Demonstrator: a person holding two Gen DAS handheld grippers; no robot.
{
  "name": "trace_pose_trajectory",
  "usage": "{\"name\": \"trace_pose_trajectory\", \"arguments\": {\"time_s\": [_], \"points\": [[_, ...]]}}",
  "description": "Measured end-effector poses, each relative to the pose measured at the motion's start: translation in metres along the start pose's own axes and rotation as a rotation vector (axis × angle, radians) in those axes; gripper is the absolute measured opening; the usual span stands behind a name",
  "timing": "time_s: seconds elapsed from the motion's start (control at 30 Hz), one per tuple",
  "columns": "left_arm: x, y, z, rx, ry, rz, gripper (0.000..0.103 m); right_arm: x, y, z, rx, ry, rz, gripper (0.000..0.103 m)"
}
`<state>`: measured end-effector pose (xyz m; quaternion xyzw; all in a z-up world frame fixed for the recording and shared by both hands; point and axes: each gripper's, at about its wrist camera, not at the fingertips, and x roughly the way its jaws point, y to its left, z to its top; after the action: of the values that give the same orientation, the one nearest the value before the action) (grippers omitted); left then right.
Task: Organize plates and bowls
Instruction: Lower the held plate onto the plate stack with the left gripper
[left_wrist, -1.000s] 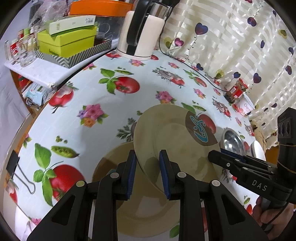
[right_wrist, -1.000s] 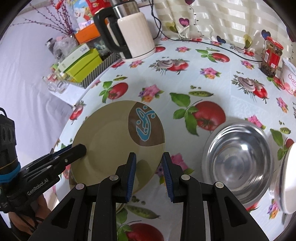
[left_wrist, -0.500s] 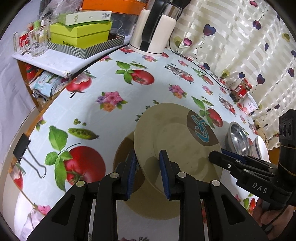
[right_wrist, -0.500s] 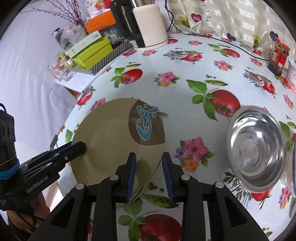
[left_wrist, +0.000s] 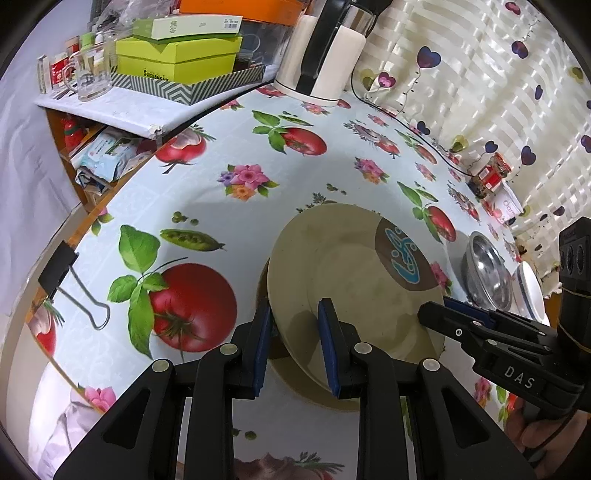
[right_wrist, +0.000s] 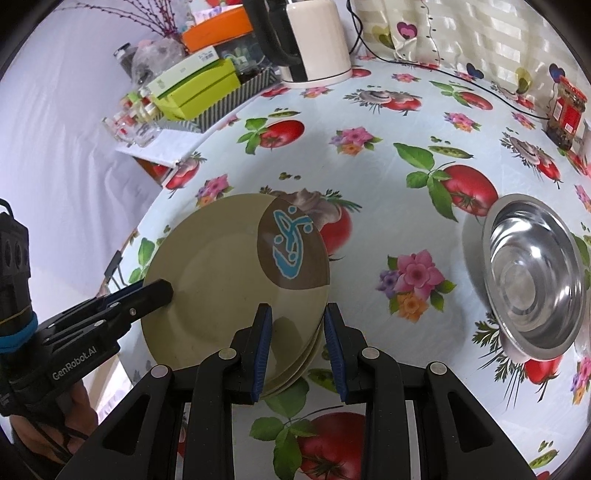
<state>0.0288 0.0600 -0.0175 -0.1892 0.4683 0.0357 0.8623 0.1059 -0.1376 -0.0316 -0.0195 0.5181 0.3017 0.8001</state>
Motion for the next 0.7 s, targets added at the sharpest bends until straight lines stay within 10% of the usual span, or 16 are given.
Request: {"name": "trace_pose_trajectory", "arguments": {"time_s": [0.7], "points": [[0.003, 0.004, -0.011, 0.013, 0.0, 0.025, 0.025, 0.005, 0.011, -0.012, -0.046, 0.007, -0.025, 0.03]]}}
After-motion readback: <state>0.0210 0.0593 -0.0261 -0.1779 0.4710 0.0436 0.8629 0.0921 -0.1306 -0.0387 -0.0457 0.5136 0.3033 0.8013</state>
